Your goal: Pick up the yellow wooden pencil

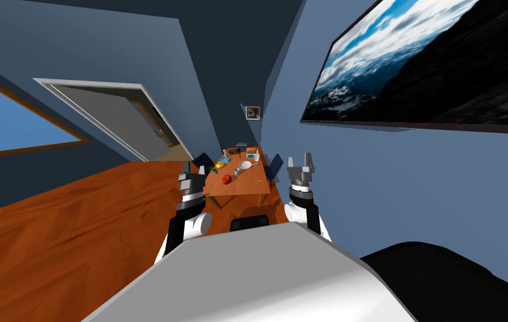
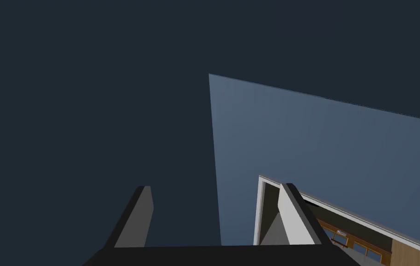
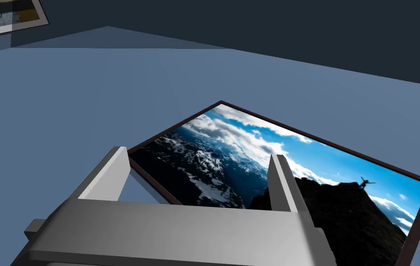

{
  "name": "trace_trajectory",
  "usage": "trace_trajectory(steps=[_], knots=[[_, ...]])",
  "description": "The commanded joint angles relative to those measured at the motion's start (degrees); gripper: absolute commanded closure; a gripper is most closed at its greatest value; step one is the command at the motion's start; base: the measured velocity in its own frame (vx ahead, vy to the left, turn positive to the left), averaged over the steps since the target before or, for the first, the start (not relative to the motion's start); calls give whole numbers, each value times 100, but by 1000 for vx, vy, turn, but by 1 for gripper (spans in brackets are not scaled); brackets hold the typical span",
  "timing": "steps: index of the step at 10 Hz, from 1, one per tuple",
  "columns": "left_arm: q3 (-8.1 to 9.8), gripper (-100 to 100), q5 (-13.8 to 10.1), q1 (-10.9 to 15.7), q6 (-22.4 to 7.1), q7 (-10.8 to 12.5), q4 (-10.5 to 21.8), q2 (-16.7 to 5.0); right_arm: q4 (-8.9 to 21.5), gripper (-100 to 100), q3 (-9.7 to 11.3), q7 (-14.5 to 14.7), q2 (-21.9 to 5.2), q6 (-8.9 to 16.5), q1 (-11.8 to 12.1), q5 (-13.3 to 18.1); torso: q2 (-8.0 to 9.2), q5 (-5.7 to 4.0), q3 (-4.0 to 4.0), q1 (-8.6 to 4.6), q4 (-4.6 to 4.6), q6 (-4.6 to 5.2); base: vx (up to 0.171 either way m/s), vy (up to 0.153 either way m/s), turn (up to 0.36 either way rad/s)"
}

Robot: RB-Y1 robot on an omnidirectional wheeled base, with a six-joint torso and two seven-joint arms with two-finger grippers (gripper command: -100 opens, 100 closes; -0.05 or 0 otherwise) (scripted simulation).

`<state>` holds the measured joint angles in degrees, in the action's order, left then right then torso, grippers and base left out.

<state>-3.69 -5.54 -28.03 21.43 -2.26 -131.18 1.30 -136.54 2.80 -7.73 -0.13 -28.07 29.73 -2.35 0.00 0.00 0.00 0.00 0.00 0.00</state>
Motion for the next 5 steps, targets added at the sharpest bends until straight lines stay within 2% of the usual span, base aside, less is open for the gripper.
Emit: trace_trajectory(steps=[1, 5], knots=[[0, 0, 0, 0, 0, 0, 0, 0, 77, -100, 5, 29, -159, 5, 14, 40, 0, 0, 0, 0, 0, 0, -18, 5, 74], [-1, 0, 0, 1, 0, 0, 0, 0, 519, -100, 33, 182, -765, 34, 97, 281, 25, 1, 14, 3, 5, -1, -65, 9, 139]])
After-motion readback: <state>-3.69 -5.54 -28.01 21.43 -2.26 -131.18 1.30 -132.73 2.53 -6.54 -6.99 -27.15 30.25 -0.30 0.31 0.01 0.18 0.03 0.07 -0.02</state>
